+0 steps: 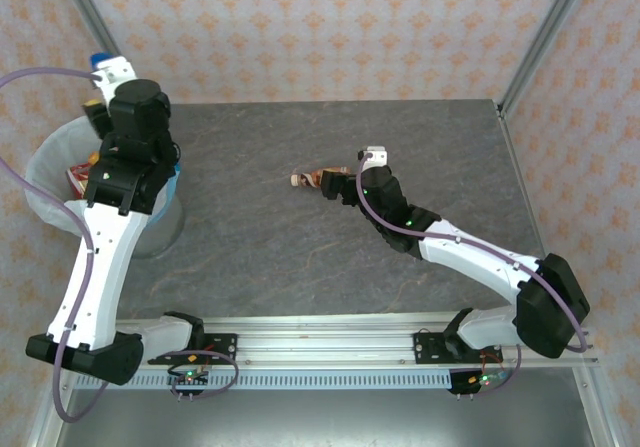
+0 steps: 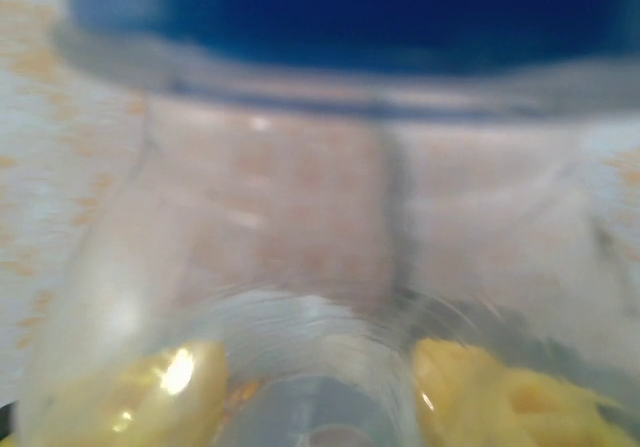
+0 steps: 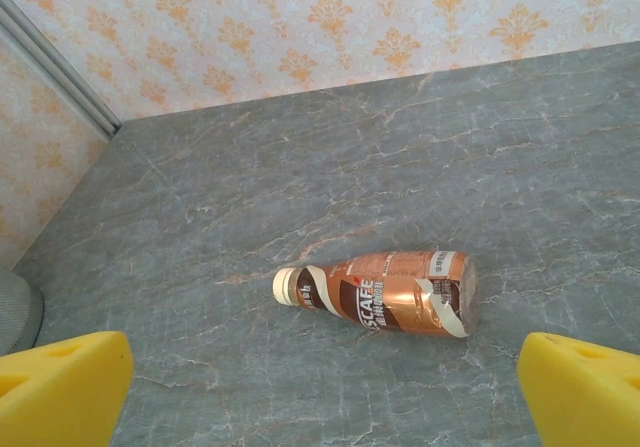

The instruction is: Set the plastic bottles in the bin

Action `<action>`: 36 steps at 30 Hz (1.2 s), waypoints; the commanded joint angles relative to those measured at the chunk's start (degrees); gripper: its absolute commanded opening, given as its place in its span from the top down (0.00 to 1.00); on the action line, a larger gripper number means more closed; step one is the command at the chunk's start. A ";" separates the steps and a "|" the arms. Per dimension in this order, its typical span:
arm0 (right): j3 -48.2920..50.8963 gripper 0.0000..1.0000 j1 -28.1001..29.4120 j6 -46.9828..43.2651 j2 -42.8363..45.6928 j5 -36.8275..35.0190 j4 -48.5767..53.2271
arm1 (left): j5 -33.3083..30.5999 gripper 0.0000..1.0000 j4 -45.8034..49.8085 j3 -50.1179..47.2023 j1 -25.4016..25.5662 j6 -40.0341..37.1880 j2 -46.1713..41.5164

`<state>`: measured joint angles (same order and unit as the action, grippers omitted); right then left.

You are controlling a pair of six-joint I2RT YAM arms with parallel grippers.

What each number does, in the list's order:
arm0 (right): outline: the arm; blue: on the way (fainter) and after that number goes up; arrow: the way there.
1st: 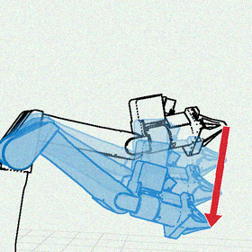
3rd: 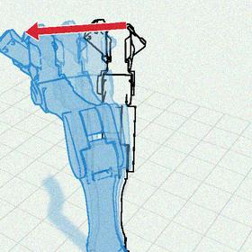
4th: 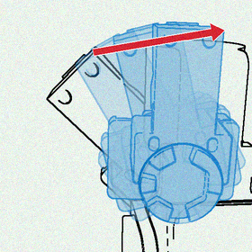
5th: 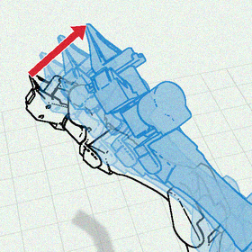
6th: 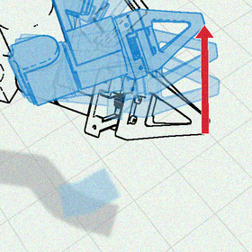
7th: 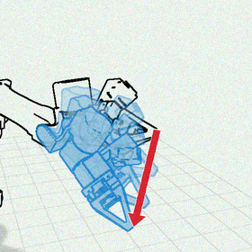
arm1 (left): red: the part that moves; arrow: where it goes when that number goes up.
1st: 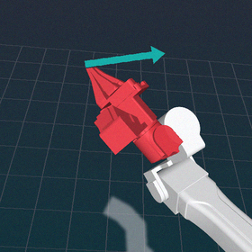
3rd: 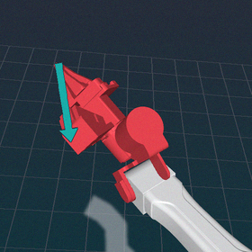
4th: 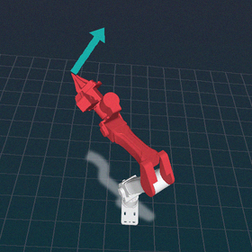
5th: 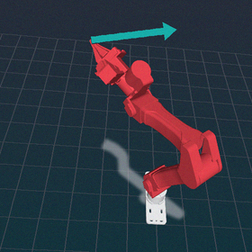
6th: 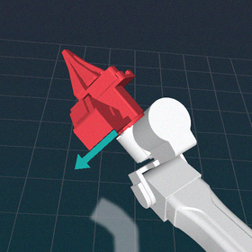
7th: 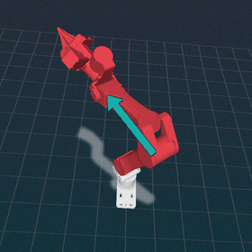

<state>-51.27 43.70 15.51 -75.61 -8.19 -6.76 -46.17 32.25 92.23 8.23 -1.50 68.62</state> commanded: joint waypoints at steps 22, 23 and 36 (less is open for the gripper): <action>-12.35 0.01 -0.90 4.14 -7.34 5.22 5.45 | -8.05 0.48 -12.03 -17.30 -27.43 6.89 -3.02; -12.45 0.01 -0.90 4.66 -7.57 5.57 5.22 | -6.97 0.48 -10.87 -16.83 -28.61 8.07 -1.90; -13.55 0.01 -0.90 6.28 -9.44 6.69 5.23 | 7.90 0.51 -7.39 -11.81 -29.39 15.57 -1.89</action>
<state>-62.83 42.94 20.71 -83.94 -2.00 -1.65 -46.59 24.62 79.90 -22.22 7.81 68.12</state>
